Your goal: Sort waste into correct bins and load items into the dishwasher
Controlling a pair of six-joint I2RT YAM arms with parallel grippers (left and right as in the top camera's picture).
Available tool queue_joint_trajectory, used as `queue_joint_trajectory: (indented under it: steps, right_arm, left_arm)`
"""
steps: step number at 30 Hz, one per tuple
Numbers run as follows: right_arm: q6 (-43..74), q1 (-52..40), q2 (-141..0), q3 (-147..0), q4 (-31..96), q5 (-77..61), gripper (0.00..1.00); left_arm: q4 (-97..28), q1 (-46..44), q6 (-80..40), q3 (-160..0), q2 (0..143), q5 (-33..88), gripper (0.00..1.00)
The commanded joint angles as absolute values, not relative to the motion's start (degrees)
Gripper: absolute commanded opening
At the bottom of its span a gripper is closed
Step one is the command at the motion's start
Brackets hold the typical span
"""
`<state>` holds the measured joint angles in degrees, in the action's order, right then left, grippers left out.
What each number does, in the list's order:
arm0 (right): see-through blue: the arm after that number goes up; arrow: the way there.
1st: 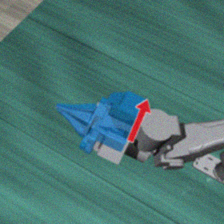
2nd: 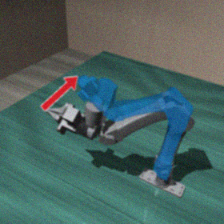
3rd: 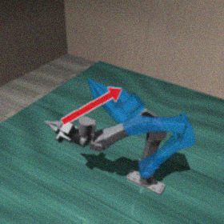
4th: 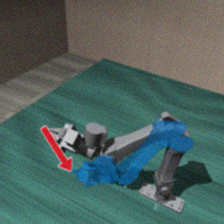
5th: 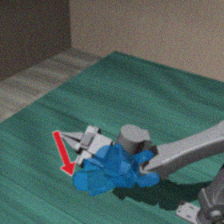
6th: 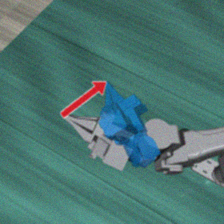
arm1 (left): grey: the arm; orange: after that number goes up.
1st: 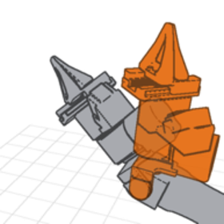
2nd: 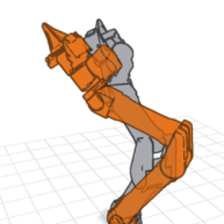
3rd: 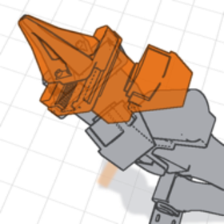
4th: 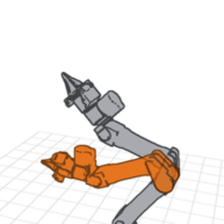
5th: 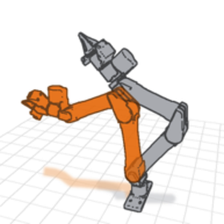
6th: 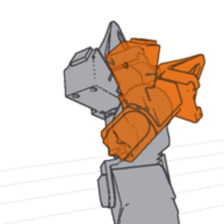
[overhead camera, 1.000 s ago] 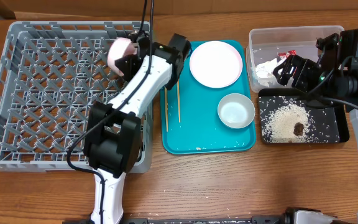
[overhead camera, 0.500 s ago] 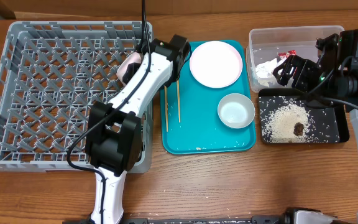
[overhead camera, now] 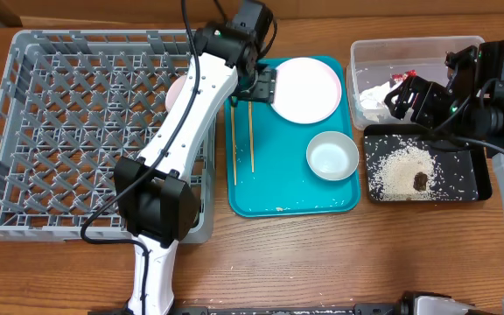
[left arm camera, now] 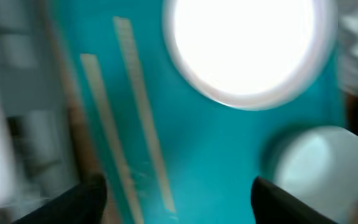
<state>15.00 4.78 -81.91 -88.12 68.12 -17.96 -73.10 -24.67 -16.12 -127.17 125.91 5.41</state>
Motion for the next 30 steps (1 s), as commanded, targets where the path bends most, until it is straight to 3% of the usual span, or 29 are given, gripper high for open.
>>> queue_joint_trajectory:
  steps: [1, 8, 13, 30]
  right_arm:
    - [14.92, 4.58, -81.56, -88.12, 67.59, -17.61, 1.00]
    - [14.92, 4.58, -81.56, -88.12, 67.64, -17.61, 1.00]
    - [14.90, 4.58, -81.56, -88.12, 68.03, -17.61, 1.00]
    - [14.92, 4.58, -81.56, -88.12, 68.51, -17.61, 1.00]
  left_arm:
    - [-71.48, -28.01, -17.96, -123.90, 126.32, 18.83, 0.74]
    - [-57.54, -34.39, -30.33, -112.01, 126.32, 12.75, 0.48]
    - [-53.15, -38.35, -36.99, -106.72, 126.32, 2.48, 0.44]
    - [-47.24, -41.08, -37.30, -98.85, 126.34, -0.60, 0.18]
